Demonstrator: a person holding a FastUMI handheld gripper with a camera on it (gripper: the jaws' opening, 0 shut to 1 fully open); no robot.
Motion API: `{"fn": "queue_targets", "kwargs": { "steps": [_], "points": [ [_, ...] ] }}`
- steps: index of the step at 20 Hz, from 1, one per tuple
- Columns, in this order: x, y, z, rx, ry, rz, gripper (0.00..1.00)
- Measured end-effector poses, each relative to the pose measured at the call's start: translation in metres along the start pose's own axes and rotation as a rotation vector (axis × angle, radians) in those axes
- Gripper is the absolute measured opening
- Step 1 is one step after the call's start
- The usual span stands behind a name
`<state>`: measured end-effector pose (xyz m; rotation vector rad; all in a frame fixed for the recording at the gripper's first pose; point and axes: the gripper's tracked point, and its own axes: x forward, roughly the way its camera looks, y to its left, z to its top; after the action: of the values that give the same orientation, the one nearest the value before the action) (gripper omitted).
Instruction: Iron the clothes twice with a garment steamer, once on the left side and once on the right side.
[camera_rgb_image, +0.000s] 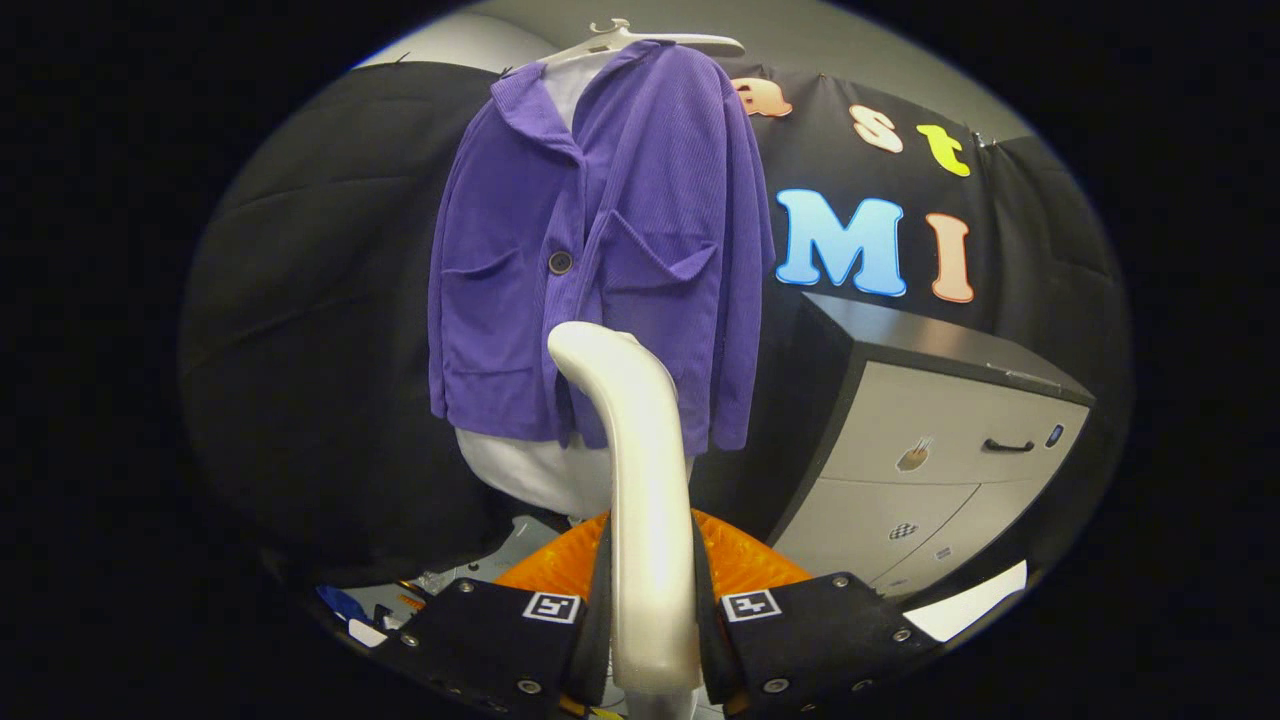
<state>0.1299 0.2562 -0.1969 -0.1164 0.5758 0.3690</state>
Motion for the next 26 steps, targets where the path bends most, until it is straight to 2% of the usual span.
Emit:
{"fn": "queue_targets", "kwargs": {
  "steps": [5,8,15,20,26],
  "points": [
    [-0.001,0.017,-0.029,-0.016,0.051,0.02,0.37],
    [-0.016,0.027,-0.014,0.009,0.02,0.026,0.37],
    [-0.059,0.033,0.11,0.036,-0.211,0.038,0.37],
    [-0.087,0.054,0.205,0.028,-0.389,0.08,0.37],
    [-0.095,0.077,0.284,0.019,-0.515,0.118,0.37]
  ]
}}
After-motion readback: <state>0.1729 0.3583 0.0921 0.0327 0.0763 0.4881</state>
